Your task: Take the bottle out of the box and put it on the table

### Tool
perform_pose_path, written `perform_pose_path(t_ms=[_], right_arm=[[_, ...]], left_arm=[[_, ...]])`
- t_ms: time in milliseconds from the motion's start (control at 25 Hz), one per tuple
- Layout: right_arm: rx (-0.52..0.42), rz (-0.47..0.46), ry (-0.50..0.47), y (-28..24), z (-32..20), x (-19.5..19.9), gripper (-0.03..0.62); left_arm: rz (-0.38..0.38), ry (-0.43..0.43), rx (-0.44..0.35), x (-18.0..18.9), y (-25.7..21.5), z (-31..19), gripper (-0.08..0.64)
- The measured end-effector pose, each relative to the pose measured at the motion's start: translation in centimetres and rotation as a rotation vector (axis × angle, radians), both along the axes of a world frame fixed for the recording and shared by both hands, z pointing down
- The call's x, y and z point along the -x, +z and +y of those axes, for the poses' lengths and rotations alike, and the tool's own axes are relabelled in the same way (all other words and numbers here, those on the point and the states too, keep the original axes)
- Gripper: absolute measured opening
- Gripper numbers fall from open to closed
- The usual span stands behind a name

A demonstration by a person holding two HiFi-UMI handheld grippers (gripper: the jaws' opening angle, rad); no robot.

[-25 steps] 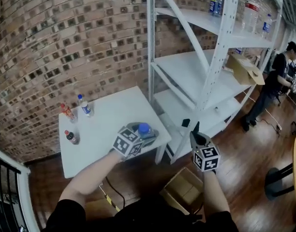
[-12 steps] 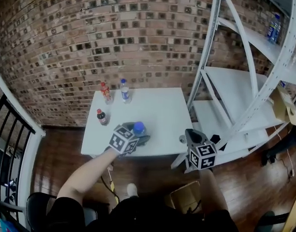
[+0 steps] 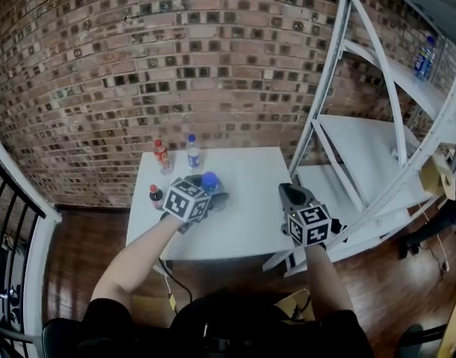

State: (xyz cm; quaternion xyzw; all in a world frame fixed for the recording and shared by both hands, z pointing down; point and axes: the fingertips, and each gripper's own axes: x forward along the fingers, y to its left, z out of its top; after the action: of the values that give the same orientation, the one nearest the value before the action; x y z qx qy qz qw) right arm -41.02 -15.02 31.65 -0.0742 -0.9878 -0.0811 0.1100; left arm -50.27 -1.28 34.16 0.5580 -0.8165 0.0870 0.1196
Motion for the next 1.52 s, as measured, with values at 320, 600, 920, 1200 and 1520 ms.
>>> perform_pose_path(t_ms=[320,600,920,1200,1520], right_arm=[[0.038,0.043,0.0,2.6,0.6,5.2,0.003],[0.042,0.088,-0.066,4.0,-1.8,10.5,0.003],[0.059,0.168,-0.126,7.6,-3.0,15.4,0.003],[0.064,0.265,-0.134,12.3,-4.2,16.3,0.003],[0.103,0.34,-0.112,16.8,-5.7,15.7,0.003]], left_arm=[[0.048,-0.023,-0.022,4.0,2.8,-0.4,0.359],[0.067,-0.086,0.036,8.3,5.1,-1.5,0.359],[0.081,-0.154,0.081,12.3,8.0,-3.0,0.359],[0.13,-0.194,0.103,14.2,13.6,-3.6,0.359],[0.114,-0.228,0.103,14.5,16.7,-4.2,0.359]])
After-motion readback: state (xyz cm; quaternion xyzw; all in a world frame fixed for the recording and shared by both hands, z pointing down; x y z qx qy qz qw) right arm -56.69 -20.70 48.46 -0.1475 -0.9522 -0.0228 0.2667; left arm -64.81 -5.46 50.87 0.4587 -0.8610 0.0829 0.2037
